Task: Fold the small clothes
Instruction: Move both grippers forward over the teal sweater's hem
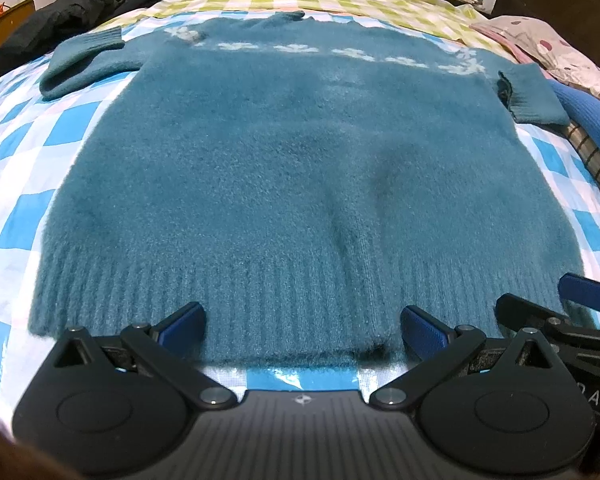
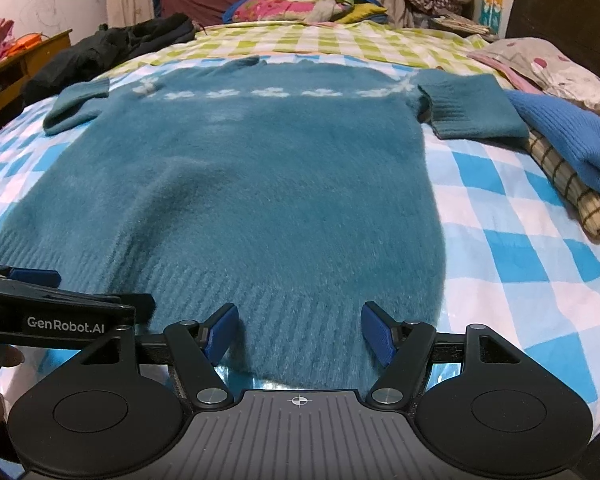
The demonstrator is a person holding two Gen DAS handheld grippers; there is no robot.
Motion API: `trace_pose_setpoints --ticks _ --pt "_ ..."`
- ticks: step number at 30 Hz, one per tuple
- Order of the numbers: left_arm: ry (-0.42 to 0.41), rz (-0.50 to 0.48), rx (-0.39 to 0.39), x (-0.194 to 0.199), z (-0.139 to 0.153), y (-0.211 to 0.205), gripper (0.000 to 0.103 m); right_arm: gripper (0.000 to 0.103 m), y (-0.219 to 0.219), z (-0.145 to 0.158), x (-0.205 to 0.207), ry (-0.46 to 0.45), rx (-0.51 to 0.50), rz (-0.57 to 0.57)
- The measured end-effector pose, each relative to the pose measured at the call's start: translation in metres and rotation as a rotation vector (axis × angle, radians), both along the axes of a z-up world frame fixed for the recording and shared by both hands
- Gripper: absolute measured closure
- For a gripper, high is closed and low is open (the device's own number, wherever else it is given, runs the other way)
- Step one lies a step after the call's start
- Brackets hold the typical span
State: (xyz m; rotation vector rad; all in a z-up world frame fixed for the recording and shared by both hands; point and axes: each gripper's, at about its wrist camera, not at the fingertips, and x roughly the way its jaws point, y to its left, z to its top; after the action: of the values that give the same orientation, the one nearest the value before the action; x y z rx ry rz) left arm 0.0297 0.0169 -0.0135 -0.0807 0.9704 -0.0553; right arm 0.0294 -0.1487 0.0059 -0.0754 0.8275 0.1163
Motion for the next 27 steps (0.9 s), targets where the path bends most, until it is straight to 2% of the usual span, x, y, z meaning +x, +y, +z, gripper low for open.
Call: trace_pose_setpoints --ticks 17,23,27 --pt "-0.009 0.006 -0.012 -0.001 0.009 0.001 0.000 0.034 0.000 0.007 0.001 -0.030 -0.014 0.024" --pt "-0.045 0.007 0.003 -0.002 0.018 -0.001 0.000 0.034 -0.003 0.010 0.007 -0.041 -0.011 0.027" --pt "-0.091 -0.009 0.039 -0.002 0.028 -0.008 0.000 0.035 -0.006 0.011 0.012 -0.050 -0.007 0.027"
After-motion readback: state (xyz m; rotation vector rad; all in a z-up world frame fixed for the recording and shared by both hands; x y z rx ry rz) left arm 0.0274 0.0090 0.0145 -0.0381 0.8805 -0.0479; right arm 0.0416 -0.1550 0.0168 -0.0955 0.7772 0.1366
